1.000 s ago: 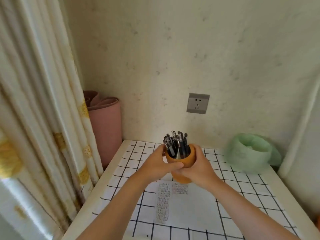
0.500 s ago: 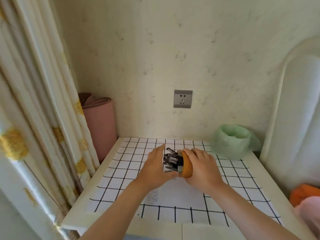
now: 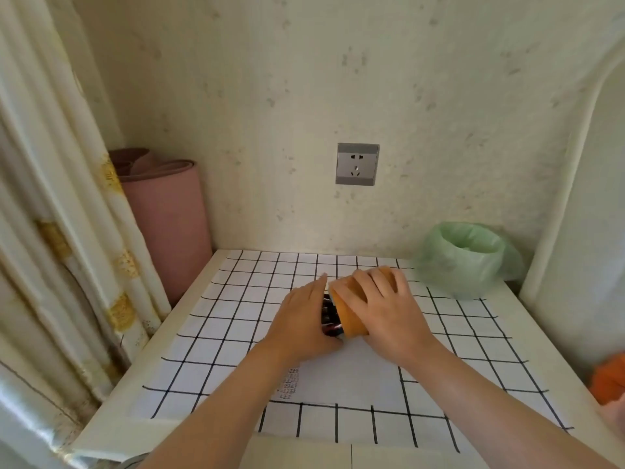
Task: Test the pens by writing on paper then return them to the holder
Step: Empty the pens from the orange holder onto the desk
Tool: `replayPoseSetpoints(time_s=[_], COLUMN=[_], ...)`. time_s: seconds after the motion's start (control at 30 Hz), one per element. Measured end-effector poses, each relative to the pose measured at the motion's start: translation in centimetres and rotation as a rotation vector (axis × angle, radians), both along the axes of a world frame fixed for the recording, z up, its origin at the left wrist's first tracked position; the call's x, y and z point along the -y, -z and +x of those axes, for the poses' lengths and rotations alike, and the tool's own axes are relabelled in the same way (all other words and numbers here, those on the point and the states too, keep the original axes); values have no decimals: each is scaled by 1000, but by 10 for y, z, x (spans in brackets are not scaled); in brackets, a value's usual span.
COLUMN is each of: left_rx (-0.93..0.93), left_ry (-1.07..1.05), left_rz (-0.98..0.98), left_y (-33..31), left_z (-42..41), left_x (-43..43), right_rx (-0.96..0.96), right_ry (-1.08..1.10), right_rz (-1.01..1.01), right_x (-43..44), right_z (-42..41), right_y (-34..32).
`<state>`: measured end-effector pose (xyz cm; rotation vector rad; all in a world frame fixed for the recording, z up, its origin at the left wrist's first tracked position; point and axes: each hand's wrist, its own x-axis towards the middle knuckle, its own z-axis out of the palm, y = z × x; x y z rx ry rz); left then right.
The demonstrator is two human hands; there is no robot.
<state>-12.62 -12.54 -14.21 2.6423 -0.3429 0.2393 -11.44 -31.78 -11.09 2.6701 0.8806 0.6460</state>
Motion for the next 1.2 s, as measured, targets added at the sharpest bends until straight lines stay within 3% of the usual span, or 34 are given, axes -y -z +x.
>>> replayPoseSetpoints(time_s=[0.07, 0.23, 0.37, 0.6, 0.97, 1.03, 1.2], left_rx=[-96, -107, -150, -174, -201, -144, 3], left_ry=[-14, -39, -21, 190, 150, 168, 169], left_rz=[-43, 236, 328, 251, 342, 289, -128], left_y=[1, 10, 12, 13, 22, 17, 0], left_z=[6, 13, 15, 6, 9, 8, 6], left_x=[0, -8, -9, 20, 32, 36, 65], right_rx=[15, 96, 158, 187, 191, 176, 138], right_ry=[8, 62, 124, 228, 255, 259, 240], right_rz=[-28, -136, -154, -184, -127, -84, 88], right_x=[0, 10, 31, 57, 82, 79, 70], right_z=[0, -1, 0, -3, -17, -18, -13], right_y=[0, -8, -12, -18, -32, -29, -30])
